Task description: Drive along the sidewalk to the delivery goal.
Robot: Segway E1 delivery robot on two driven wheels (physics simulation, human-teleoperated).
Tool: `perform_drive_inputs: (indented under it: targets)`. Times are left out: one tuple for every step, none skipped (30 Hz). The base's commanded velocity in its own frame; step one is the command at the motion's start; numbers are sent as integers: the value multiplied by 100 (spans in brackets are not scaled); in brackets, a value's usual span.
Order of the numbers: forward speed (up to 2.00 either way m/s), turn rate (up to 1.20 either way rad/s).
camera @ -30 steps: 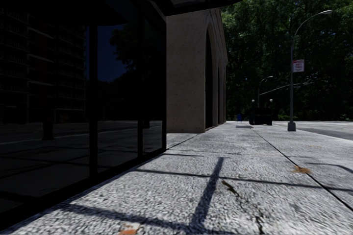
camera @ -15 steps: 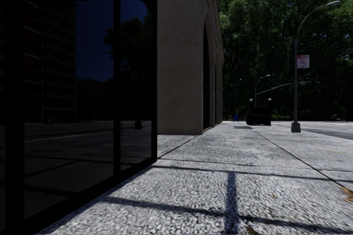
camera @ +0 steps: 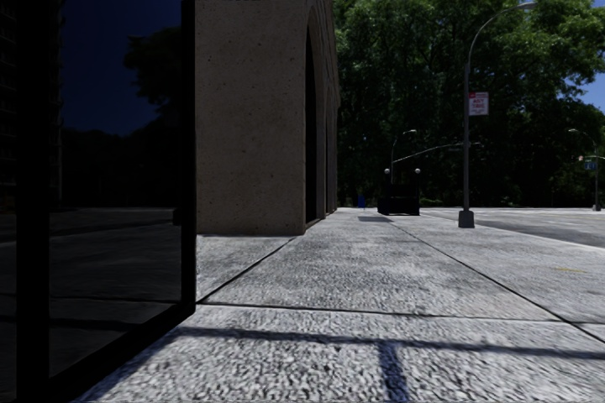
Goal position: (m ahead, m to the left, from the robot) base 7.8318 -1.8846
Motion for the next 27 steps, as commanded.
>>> perform_drive_inputs:
  targets:
    - [200,-50]
    - [200,-6]
    - [200,-6]
    - [200,0]
    - [200,0]
    - [200,0]
    - [200,0]
    - [200,0]
    - [200,0]
    - [200,0]
    - [200,0]
    - [200,0]
    - [200,0]
    - [200,0]
    - [200,0]
    - [200,0]
    - [200,0]
    - [200,0]
    - [200,0]
    - [200,0]
    - [200,0]
    - [200,0]
    - [200,0]
    - [200,0]
    - [200,0]
    - [200,0]
    - [200,0]
